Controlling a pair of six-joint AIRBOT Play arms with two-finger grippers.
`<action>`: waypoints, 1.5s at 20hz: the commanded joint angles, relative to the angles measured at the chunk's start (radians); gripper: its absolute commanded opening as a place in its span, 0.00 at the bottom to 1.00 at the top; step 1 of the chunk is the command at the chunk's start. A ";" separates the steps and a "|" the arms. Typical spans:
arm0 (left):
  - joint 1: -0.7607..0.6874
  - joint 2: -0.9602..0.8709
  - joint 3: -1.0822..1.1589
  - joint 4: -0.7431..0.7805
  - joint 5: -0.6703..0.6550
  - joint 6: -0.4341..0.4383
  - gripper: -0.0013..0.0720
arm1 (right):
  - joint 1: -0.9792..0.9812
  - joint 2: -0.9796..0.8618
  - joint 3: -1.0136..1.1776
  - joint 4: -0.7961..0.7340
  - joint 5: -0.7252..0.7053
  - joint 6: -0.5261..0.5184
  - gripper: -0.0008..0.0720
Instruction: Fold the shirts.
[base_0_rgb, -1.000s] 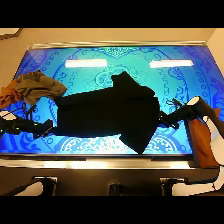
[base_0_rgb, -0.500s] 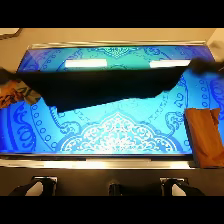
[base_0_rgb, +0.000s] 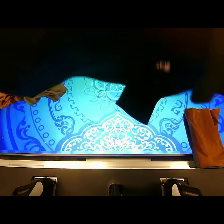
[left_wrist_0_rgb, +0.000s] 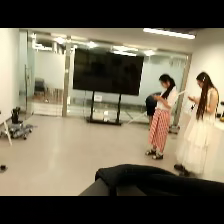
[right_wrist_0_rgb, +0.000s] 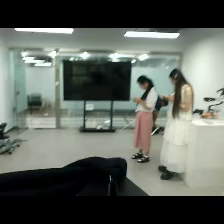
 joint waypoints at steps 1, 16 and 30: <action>0.000 0.008 0.003 0.011 0.011 -0.032 0.05 | 0.001 0.037 0.012 -0.063 0.031 0.037 0.06; -0.089 -0.735 -0.668 -0.013 -0.088 0.163 0.05 | 0.021 -0.944 -0.277 0.283 0.435 0.081 0.06; -0.029 -1.002 -0.460 -0.077 -0.380 0.232 0.05 | 0.060 -1.007 -0.243 0.220 0.655 0.127 0.06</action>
